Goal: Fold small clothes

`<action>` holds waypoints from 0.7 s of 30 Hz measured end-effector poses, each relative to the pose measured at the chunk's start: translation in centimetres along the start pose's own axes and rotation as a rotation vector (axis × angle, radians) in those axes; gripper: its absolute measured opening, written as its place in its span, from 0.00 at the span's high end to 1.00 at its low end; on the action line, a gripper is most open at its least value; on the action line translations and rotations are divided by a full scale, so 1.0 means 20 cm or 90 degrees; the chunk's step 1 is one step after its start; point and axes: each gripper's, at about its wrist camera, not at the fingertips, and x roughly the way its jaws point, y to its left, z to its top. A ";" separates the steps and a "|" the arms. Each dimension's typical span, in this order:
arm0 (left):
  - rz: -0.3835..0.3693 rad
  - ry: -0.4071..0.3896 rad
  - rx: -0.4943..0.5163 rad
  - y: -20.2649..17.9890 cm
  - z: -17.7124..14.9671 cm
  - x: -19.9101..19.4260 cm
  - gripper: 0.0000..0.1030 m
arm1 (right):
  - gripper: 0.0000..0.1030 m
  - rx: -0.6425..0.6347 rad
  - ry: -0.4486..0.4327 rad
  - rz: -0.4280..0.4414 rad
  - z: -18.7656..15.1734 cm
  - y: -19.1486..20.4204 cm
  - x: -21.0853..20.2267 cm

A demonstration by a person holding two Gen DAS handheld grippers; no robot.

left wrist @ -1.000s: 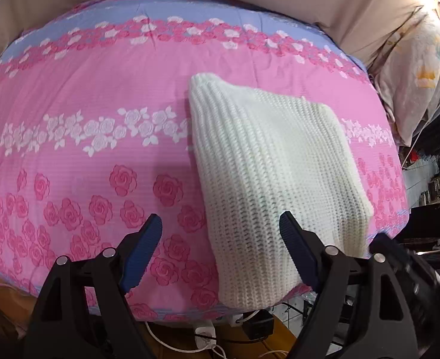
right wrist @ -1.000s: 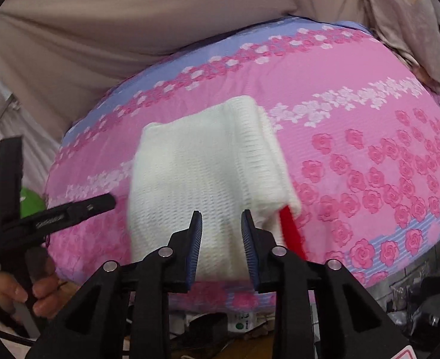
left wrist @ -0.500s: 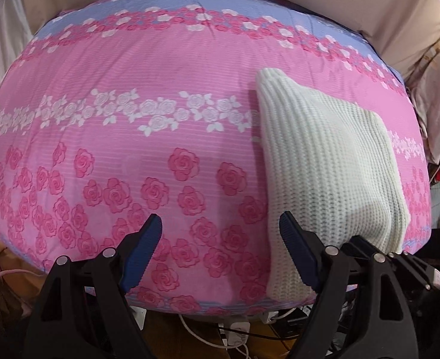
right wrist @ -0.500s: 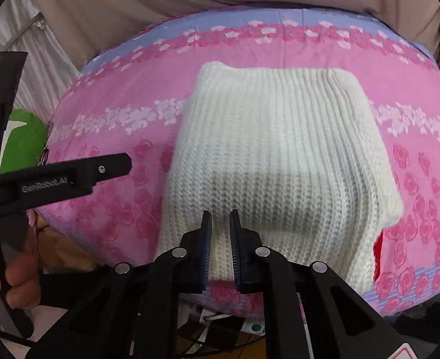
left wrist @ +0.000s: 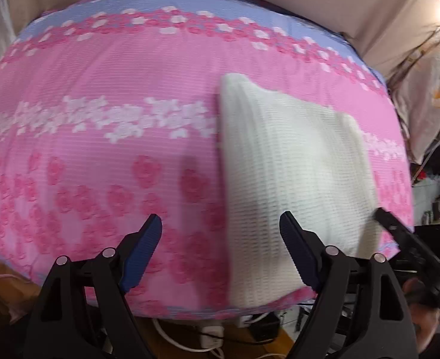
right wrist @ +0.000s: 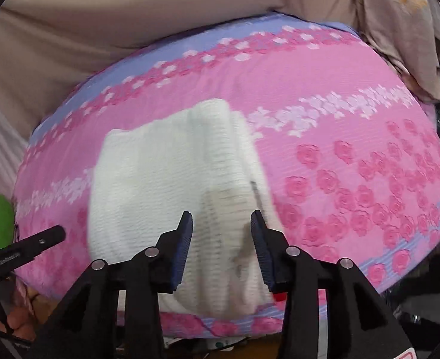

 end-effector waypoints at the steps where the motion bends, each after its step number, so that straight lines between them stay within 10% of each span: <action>1: -0.011 0.003 0.003 -0.04 0.01 0.02 0.21 | 0.50 0.016 0.016 0.016 0.01 -0.04 0.05; 3: -0.012 0.013 0.012 -0.10 0.01 0.10 0.21 | 0.48 0.029 0.042 0.041 0.01 -0.08 0.15; 5: 0.004 0.032 0.020 -0.14 0.02 0.17 0.23 | 0.76 0.037 0.062 0.072 -0.01 -0.06 0.21; 7: 0.002 0.035 0.016 -0.18 0.02 0.17 0.23 | 0.79 0.040 0.019 0.082 0.02 -0.04 0.10; 11: 0.015 0.008 0.027 -0.22 0.02 0.15 0.22 | 0.80 -0.007 -0.064 0.052 0.04 -0.03 -0.11; 15: 0.030 0.052 0.033 -0.24 -0.02 0.28 0.21 | 0.78 -0.049 0.047 -0.005 -0.03 -0.10 0.24; 21: 0.056 0.038 0.028 -0.25 -0.01 0.30 0.20 | 0.70 -0.061 -0.049 -0.014 0.01 -0.02 -0.08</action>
